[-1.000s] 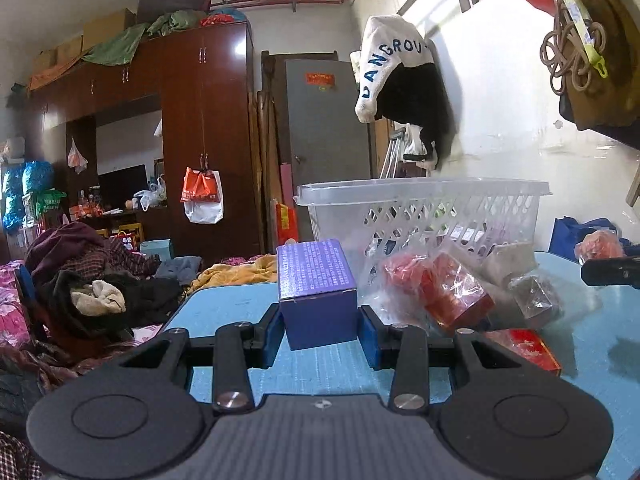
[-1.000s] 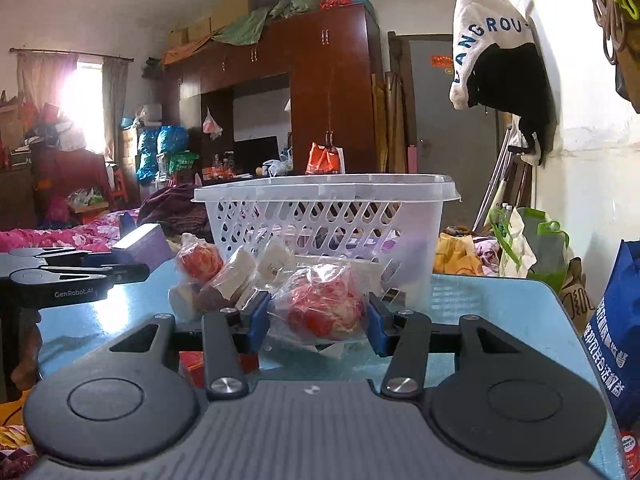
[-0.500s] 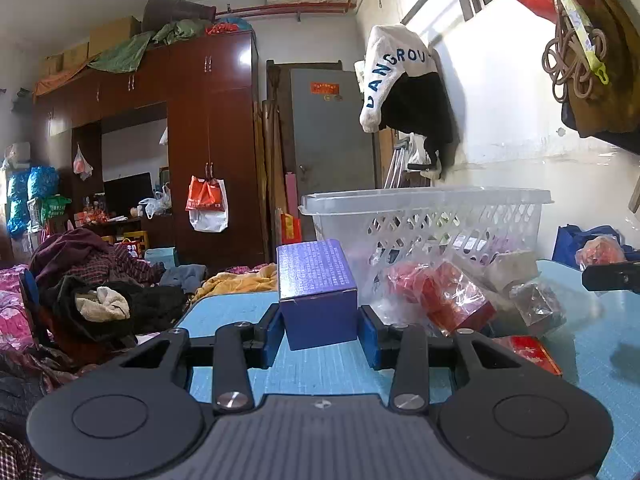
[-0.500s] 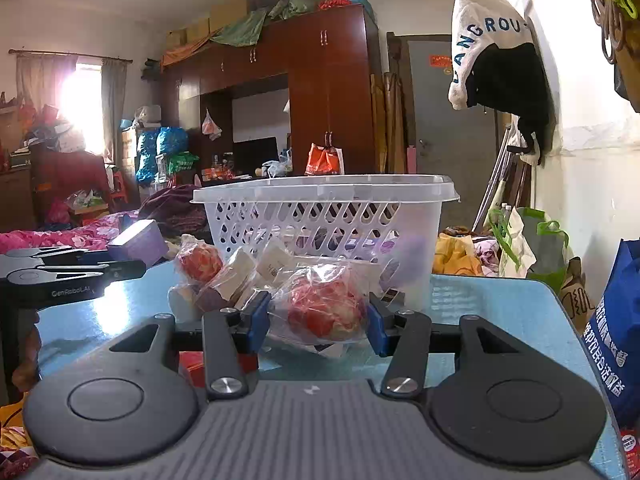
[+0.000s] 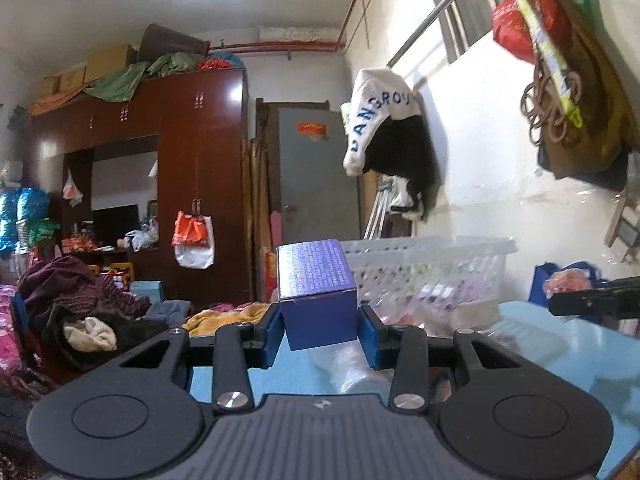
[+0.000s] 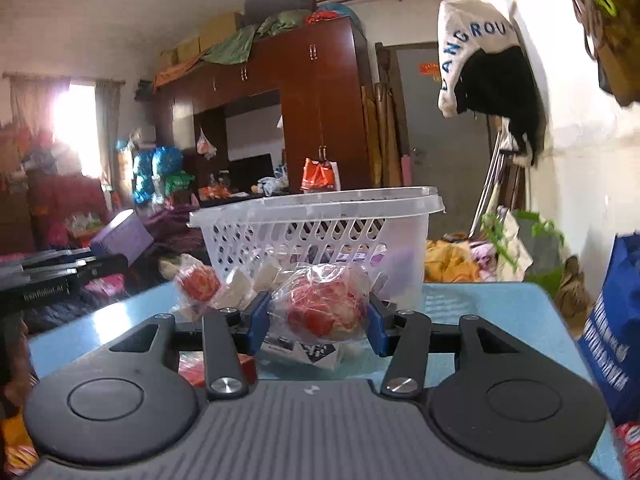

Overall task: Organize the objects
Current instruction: 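Carry both items over the white basket and open both tools to drop them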

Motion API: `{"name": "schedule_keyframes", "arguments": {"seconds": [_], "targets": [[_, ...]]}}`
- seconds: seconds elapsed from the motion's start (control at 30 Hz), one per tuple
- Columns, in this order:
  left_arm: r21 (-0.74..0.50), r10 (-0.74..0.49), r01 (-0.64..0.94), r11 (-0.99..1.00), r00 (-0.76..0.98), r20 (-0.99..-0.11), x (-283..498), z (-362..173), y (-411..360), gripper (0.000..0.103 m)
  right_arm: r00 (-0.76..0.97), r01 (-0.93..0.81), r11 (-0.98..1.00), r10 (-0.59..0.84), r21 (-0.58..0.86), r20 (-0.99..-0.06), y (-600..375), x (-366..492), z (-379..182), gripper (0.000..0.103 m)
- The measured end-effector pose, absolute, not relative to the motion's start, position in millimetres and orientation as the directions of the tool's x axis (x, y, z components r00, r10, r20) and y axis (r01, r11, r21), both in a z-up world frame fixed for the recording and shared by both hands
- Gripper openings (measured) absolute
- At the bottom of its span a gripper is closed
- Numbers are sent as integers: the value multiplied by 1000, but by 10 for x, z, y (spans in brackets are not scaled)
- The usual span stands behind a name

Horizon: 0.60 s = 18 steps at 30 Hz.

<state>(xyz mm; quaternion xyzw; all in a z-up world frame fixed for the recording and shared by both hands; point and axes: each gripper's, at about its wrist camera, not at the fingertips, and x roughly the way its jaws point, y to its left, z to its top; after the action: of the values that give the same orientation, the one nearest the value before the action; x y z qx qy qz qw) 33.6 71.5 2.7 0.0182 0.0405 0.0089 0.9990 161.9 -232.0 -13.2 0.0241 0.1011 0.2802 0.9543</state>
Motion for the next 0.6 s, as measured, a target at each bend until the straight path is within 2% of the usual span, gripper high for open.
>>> {"name": "schedule_keyframes", "arguments": {"seconds": [0.23,0.43,0.5,0.6], "targets": [[38,-28,30,999,998,-52,452,357,664,44,853,-500,865,501,43,-145,-2348,1754,411,52],[15,-77,79,997,994,-80,913,777,636,44,872,-477,879,471,-11,-136,-2082,2205,762,52],[11,-89,91,996,988,-125,1172,910,623,44,883,-457,888,445,-56,-147,-1929,2401,835,52],[-27,-117,114,993,966,-231,1622,1006,646,44,877,-448,892,426,-58,-222,-1768,2742,850,52]]}}
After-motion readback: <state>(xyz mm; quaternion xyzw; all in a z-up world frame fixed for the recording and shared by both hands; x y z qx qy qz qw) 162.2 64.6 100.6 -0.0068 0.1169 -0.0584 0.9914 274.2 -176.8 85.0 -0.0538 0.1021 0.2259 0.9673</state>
